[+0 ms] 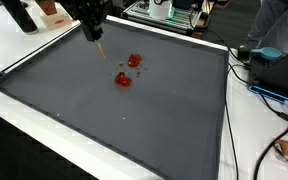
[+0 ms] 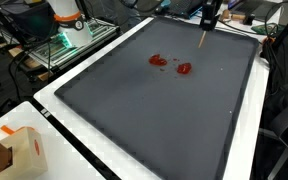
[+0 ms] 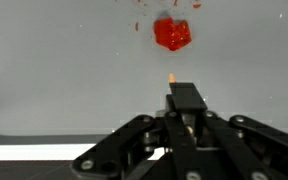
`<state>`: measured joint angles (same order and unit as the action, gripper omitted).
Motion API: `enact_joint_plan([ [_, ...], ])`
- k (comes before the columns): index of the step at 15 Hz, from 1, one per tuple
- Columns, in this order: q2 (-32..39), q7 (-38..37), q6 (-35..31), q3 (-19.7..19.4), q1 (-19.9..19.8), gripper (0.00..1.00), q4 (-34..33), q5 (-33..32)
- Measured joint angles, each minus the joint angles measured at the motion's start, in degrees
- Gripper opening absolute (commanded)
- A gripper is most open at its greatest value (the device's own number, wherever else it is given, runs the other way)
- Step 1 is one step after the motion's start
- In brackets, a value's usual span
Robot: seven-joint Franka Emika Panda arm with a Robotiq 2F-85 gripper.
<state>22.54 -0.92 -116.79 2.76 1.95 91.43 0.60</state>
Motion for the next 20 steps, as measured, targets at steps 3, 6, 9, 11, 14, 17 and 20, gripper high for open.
enact_joint_plan([
  [3,0.76,-4.94,0.01,-0.92,1.50,0.03,0.00,-3.71],
  [6,1.76,-9.76,0.02,-1.82,2.96,0.03,-0.02,-7.19],
  [9,2.85,-13.72,0.05,-2.58,4.40,0.03,-0.08,-10.21],
  [11,3.68,-15.82,0.07,-2.96,5.25,0.03,-0.21,-11.76],
  [14,5.22,-19.42,0.09,-3.87,6.78,0.03,-0.77,-15.18],
  [17,6.95,-23.04,0.26,-4.87,8.33,0.03,-1.40,-18.18],
  [20,8.65,-26.62,0.42,-6.02,9.79,0.03,-1.77,-20.70],
])
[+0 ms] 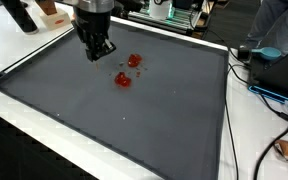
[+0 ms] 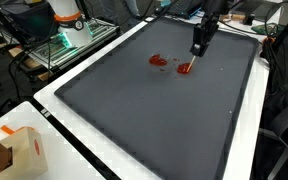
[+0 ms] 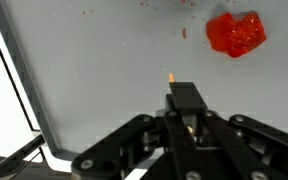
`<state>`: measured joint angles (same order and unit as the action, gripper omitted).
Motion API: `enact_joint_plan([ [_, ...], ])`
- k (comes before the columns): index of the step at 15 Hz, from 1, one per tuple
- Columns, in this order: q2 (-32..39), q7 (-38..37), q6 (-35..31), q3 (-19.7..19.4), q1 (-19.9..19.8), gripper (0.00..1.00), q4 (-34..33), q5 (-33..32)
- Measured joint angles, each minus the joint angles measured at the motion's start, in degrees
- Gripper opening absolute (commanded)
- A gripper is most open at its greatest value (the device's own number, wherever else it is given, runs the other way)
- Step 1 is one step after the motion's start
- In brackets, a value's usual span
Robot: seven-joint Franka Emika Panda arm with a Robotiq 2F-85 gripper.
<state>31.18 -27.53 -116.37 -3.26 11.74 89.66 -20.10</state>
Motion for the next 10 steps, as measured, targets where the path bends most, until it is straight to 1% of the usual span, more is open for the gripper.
enact_joint_plan([
  [10,6.02,-8.99,3.81,-3.06,3.83,0.03,-3.37,-6.18],
])
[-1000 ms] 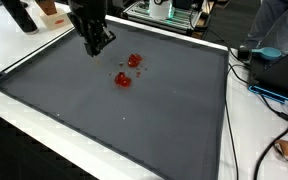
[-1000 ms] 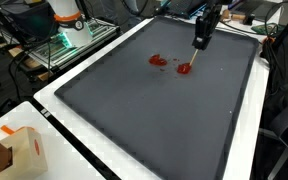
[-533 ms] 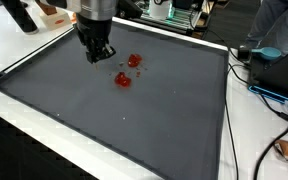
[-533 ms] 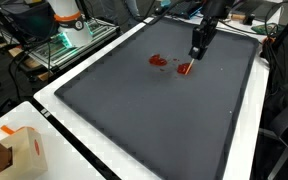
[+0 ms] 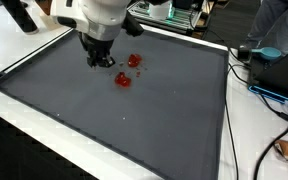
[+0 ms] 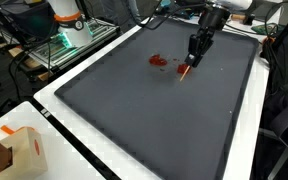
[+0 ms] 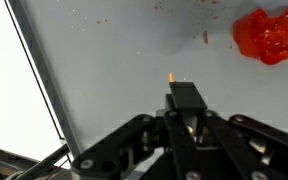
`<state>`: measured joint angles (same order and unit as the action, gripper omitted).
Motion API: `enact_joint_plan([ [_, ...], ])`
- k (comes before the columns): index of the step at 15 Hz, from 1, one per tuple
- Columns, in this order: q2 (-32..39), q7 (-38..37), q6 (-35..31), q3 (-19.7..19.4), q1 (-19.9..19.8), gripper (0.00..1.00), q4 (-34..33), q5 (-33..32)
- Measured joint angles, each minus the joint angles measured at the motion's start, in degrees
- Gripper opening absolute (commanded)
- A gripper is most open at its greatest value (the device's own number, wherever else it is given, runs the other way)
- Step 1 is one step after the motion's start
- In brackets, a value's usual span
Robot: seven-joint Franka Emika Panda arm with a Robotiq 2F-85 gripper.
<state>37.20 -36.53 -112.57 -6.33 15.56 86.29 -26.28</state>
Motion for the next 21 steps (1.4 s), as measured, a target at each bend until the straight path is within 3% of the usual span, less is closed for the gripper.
enact_joint_plan([
  [9,4.46,-4.90,4.43,-1.32,1.67,0.03,-3.52,-4.02],
  [21,7.51,-5.16,5.06,-1.41,1.74,0.03,-5.72,-4.11],
])
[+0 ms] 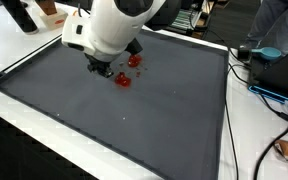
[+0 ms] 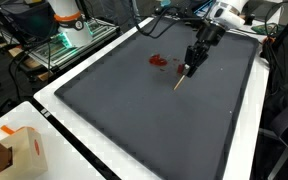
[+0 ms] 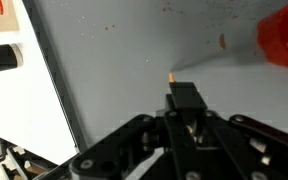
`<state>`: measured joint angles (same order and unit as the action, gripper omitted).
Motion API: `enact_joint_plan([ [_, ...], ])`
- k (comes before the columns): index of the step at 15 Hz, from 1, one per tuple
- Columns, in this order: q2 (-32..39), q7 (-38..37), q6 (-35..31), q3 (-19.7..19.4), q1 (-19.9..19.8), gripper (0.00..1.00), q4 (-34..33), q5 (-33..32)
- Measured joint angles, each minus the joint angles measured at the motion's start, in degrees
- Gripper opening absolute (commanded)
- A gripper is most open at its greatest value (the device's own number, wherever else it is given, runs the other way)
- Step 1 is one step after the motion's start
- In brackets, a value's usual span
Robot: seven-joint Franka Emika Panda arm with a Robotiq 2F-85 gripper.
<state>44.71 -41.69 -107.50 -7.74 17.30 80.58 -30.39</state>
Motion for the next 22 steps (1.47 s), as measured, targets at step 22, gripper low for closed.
enact_joint_plan([
  [22,0.54,13.43,-0.06,1.24,-3.31,0.03,-4.25,9.45],
])
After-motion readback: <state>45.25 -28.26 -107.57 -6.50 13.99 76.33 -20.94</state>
